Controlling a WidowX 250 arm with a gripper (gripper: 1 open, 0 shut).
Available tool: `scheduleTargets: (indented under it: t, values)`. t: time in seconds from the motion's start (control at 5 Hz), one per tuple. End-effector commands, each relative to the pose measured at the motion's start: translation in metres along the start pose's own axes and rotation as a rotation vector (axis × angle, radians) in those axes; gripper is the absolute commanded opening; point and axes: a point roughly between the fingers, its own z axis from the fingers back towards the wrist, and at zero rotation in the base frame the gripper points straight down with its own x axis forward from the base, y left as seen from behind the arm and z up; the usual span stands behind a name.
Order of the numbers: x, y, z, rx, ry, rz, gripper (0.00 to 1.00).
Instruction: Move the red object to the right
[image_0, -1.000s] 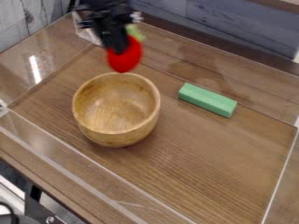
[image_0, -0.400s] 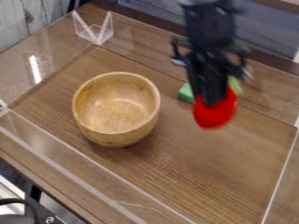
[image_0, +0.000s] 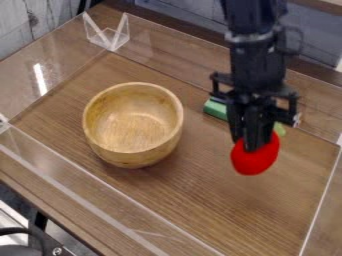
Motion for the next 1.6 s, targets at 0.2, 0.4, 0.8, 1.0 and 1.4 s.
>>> scheduleTargets:
  t: [0.2, 0.4, 0.8, 1.0, 1.4]
  values:
    - [0.005, 0.008, -0.015, 0.035, -0.012, -0.049, 0.0]
    - [0.004, 0.01, -0.02, 0.049, -0.014, -0.034, 0.0]
    - [0.0, 0.026, -0.022, 0.06, -0.063, 0.1, 0.0]
    - [0.0, 0.032, -0.024, 0.073, -0.073, 0.098, 0.0]
    - [-0.001, 0.022, -0.03, 0.093, -0.105, 0.15, 0.0]
